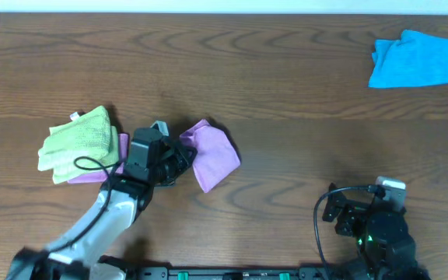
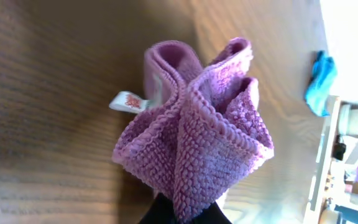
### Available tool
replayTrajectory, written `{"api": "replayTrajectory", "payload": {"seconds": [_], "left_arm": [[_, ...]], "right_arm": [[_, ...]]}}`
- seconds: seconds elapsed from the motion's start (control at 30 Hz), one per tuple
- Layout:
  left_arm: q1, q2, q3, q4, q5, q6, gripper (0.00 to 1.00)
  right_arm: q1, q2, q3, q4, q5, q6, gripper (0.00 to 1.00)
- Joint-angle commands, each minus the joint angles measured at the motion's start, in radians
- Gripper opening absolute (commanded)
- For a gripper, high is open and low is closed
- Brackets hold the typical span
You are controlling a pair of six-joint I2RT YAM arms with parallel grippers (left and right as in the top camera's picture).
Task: Fold the cloth
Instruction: 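Lift the pink cloth with the left gripper and carry it left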
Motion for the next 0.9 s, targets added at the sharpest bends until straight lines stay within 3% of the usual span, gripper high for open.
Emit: {"api": "replayTrajectory", "payload": {"seconds": [0.0,0.2,0.47,0.87], "left_arm": [[-0.003,-0.083,-0.002,-0.046,-0.035,0.030,0.06],[0.019,-0.225,0.033,-0.183,-0.102,0.084,0.06],[0.149,-0.278,0.239,-0.452,-0.173,0.244,0.06],[0.412,-0.277,0.332,-0.478,-0.186,0.308,0.05]], "right_arm": [[-0.012,-0.006,0.000,-0.002,0.013,0.015,0.99],[-0.012,-0.006,0.000,-0.002,0.013,0.015,0.99],[-0.012,-0.006,0.000,-0.002,0.013,0.015,0.99],[-0.012,-0.006,0.000,-0.002,0.013,0.015,0.99]]}}
